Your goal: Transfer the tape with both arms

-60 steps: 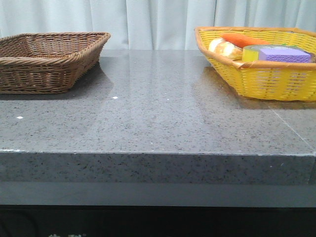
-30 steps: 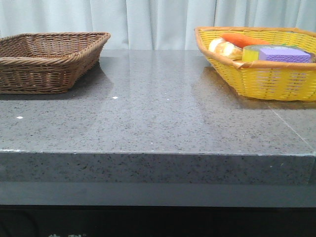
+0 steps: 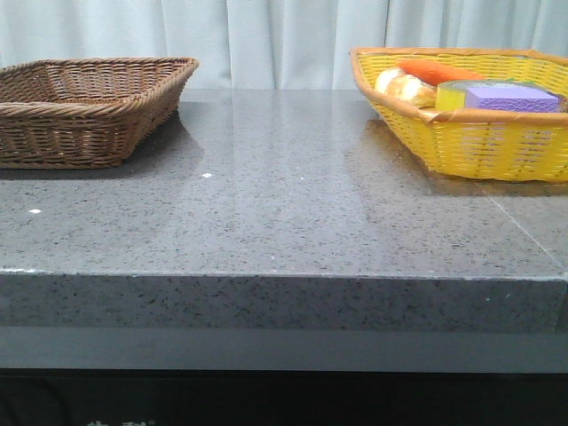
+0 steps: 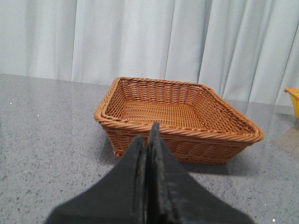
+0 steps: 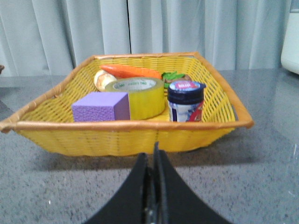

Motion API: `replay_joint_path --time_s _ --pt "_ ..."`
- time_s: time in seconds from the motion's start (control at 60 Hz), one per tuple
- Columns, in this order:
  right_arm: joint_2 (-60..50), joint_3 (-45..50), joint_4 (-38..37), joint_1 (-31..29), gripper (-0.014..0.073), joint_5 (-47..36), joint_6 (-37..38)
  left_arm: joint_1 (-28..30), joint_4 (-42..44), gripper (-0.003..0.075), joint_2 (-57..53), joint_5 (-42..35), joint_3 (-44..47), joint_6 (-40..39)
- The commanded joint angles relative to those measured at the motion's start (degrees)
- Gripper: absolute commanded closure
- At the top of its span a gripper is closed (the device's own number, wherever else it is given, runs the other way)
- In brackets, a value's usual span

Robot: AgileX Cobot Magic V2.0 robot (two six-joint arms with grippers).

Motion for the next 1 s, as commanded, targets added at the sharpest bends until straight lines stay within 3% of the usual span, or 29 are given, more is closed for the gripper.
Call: replay_joint_path --time_s 0.0,0.266,0.6,0.716,0.983 --pt "-1.27 -5.52 0.10 -0.28 0.0662 -2.74 -0.07 -0.32 -0.05 0.0741 -0.84 -4.02 -4.78 -0.54" --pt "3.76 -22.03 0.10 -0.28 0.0662 8.05 -0.07 -0.32 -0.05 0.0741 4.31 6.07 -22.87 -0.54" --pt "21.56 -41.96 -0.10 -0.28 0.0662 21.30 -0.07 -0.32 -1.24 0.0741 21.54 20.86 -42.25 -0.54" --pt "28.00 -45.30 -0.23 -0.28 0.0662 25.32 -0.07 -0.32 -1.40 0.0741 28.01 25.91 -45.71 -0.54" --pt "38.03 -44.44 -0.23 -0.28 0.0662 26.03 -0.07 -0.32 -1.40 0.0741 37.97 26.14 -45.49 -0.54"
